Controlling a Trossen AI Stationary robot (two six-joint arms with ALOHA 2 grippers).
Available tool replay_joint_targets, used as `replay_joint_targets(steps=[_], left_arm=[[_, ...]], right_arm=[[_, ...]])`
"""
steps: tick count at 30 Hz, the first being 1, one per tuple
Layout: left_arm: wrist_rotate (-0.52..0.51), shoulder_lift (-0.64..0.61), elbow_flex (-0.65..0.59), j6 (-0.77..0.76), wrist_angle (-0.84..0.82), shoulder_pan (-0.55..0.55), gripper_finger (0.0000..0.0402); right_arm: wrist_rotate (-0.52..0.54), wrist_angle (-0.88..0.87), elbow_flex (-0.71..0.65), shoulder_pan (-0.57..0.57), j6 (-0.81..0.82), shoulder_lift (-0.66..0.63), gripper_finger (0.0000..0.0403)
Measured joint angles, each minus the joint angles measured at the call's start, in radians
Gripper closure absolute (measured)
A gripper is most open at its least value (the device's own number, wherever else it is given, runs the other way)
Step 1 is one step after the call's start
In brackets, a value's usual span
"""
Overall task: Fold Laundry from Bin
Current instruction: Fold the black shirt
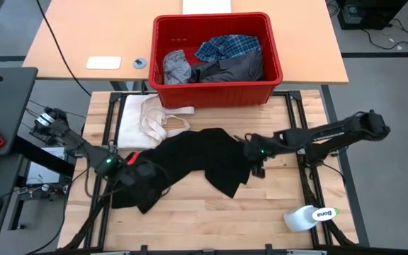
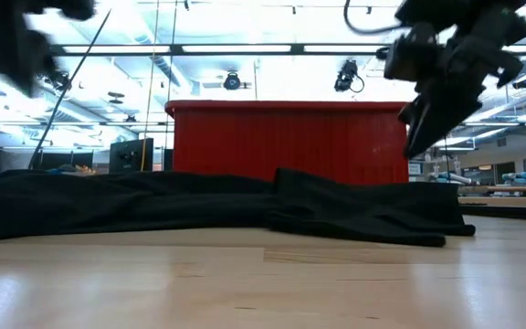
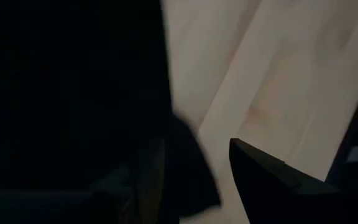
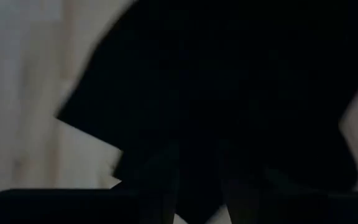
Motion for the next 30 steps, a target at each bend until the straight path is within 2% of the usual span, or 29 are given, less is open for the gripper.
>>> replay_joint_targets(steps=[7, 11, 17, 19, 23, 30], left_arm=[[0.024, 0.201, 0.06, 0.429, 0.289, 0.267, 0.0217], [0.033, 0.365, 0.155, 0.665, 0.369, 0.354, 0.0217], [-0.056, 0.589, 0.303, 1.147, 0.359, 0.405, 0.0217], [-0.133, 0.639, 0.345, 1.262, 0.355, 0.41, 0.0217], [-0.326, 0.687, 0.389, 1.436, 0.363, 0.403, 0.0217], [-0.345, 0.715, 0.391, 1.599, 0.405, 0.432, 0.0217]], right_arm=[[0.013, 0.128, 0.0, 0.095, 0.161, 0.066, 0.0284], [-0.002, 0.108, 0.0, 0.117, 0.251, 0.087, 0.0273], [0.042, 0.089, 0.0, 0.168, 0.344, 0.066, 0.0272], [0.065, 0.089, 0.0, 0.19, 0.372, 0.062, 0.0272], [0.096, 0.089, 0.0, 0.231, 0.428, 0.062, 0.0273], [0.2, 0.108, 0.0, 0.288, 0.491, 0.062, 0.0273]])
